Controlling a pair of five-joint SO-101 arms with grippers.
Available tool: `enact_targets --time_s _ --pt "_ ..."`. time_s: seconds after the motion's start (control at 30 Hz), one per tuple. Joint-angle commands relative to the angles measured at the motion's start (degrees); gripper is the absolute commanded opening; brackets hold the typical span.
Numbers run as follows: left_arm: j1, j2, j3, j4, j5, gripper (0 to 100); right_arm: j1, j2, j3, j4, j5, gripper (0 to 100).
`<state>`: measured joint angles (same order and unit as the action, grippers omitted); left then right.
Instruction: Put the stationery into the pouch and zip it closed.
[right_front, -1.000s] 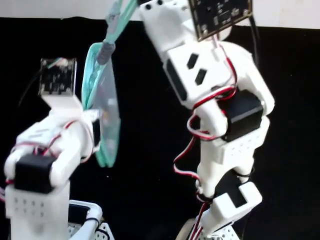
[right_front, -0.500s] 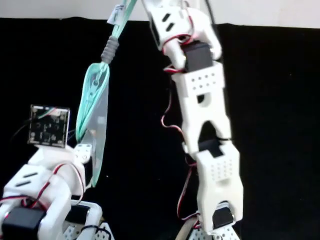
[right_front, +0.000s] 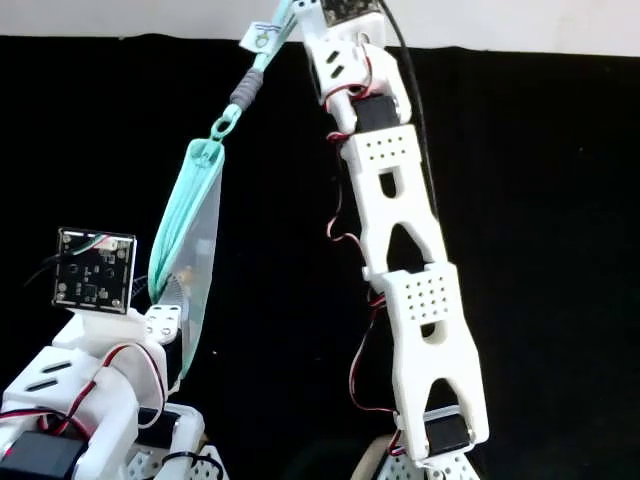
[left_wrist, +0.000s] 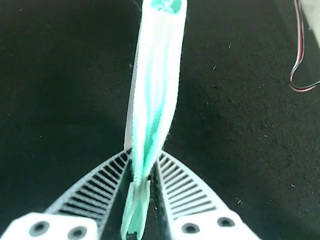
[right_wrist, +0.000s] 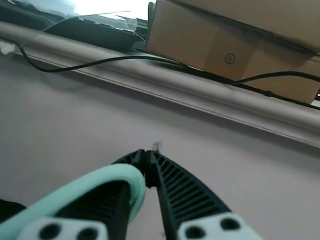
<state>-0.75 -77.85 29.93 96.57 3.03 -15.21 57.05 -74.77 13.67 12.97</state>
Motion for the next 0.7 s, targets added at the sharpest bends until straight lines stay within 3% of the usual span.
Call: enact_targets --time_s 0.0,0.17,0.33,0.5,0.67 --pt "-1.2 -0.2 0.1 1.5 -0.2 1 5.6 -0.2 -1.7 -1.7 0.8 0.5" --pt "-1.2 -0.2 0.1 1.0 -0.2 1 5.7 -0.7 -1.8 2.4 0.8 0.6" --pt "-1.2 0.0 -0.1 1.0 -0.2 1 4.1 -1.0 -6.8 23.2 9.6 2.2" --pt "-1.3 0.0 0.0 -0.8 -0.1 1 1.1 -1.0 -18.7 42.8 9.6 16.1" --pt "-1.3 0.0 -0.3 -2.9 -0.1 1 -1.2 -1.5 -27.1 56.2 9.6 16.7"
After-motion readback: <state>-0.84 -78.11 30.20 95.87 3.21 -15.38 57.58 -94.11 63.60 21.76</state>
